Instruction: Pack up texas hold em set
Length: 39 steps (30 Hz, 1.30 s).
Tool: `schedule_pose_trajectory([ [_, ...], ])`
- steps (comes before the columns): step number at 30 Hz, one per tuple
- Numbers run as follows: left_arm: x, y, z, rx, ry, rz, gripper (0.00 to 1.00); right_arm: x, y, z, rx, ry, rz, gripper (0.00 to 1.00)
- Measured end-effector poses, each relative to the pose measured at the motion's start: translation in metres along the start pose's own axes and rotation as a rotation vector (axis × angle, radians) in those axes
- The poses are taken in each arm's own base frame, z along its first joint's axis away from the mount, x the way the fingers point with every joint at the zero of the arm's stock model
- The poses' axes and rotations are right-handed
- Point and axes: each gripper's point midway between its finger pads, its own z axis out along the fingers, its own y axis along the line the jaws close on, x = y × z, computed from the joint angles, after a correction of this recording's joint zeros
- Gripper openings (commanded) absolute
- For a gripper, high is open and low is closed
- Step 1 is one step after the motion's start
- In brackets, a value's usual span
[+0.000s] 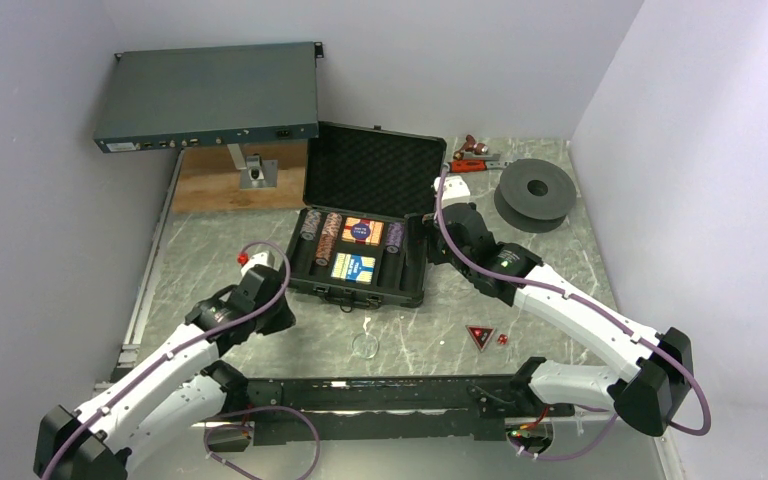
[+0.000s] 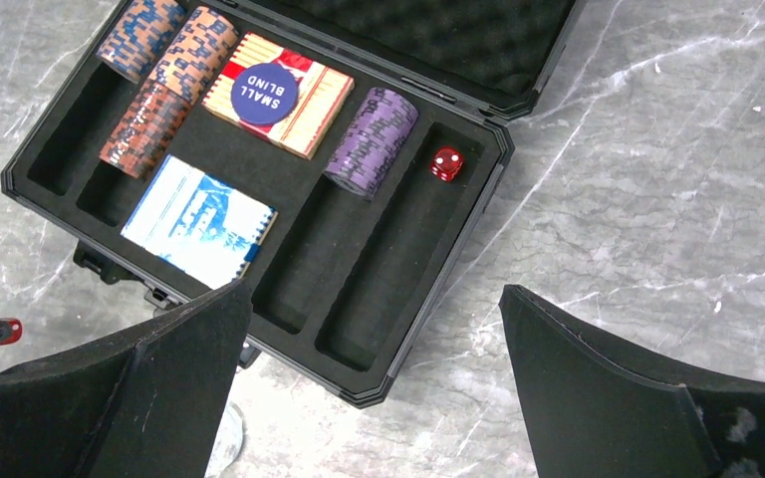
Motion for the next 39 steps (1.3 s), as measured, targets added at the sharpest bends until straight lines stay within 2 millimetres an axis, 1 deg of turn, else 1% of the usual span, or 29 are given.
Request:
schedule_pose_trajectory([
  [4,-0.002,-0.009,-0.005,0.057,-0.009,0.011,0.00,0.002,-0.001,0.000,0.002,0.007,-0.002,1.00],
  [7,-0.005,-0.023,-0.008,0.131,-0.014,0.023,0.00,0.003,-0.002,-0.002,0.003,0.011,-0.003,1.00],
  [12,-0.004,-0.044,-0.013,0.241,0.000,0.062,0.00,-0.002,-0.002,-0.009,-0.004,-0.007,0.008,1.00],
  [19,0.007,-0.074,-0.024,0.378,0.030,0.148,0.00,-0.007,-0.001,-0.014,-0.017,-0.023,0.022,1.00],
  [24,0.019,-0.101,-0.036,0.466,0.054,0.237,0.00,-0.007,0.001,-0.016,-0.032,-0.021,0.024,1.00],
  [28,0.025,-0.123,-0.043,0.520,0.067,0.297,0.00,-0.012,0.001,-0.023,-0.041,-0.042,0.037,1.00],
  [31,0.025,-0.136,-0.043,0.529,0.073,0.312,0.00,-0.019,0.000,-0.033,-0.053,-0.074,0.050,1.00],
  [35,0.023,-0.153,-0.034,0.522,0.086,0.319,0.00,-0.025,-0.004,-0.045,-0.060,-0.120,0.069,1.00],
  [39,0.020,-0.171,-0.025,0.506,0.102,0.331,0.00,-0.028,-0.009,-0.051,-0.049,-0.148,0.078,1.00],
])
